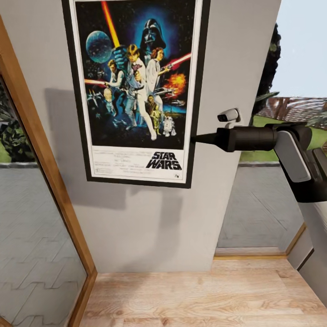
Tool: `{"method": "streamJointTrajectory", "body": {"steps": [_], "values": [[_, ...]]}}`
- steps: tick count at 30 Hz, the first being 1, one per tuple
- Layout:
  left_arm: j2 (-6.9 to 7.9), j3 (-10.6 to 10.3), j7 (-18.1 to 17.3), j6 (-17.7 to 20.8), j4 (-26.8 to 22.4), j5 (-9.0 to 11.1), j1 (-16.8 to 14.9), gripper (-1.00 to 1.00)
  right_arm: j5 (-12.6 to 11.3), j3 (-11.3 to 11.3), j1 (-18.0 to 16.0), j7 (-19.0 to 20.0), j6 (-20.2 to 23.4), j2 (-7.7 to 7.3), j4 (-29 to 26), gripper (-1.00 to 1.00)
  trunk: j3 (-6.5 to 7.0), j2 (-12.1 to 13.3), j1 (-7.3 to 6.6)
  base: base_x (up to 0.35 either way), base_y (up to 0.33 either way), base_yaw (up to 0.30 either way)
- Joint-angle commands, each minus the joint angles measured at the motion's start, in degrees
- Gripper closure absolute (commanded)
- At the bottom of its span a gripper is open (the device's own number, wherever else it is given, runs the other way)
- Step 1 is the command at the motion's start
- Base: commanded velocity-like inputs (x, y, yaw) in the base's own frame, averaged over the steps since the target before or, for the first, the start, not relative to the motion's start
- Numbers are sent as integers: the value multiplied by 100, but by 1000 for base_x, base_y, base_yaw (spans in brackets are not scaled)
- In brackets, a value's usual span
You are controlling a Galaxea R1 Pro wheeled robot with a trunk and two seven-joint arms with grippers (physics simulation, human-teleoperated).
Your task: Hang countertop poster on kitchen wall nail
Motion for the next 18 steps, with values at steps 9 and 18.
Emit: {"method": "streamJointTrajectory", "body": {"steps": [9,18], "values": [[-5,13,-29,15,-8,14,-1,-100,-13,10,-8,26,18,-6,-8,100,-12,-12,4,7,0,0],[-5,13,-29,16,-8,11,-1,-100,-9,10,-7,27,18,-8,-9,100,-12,-12,4,227,0,0]]}}
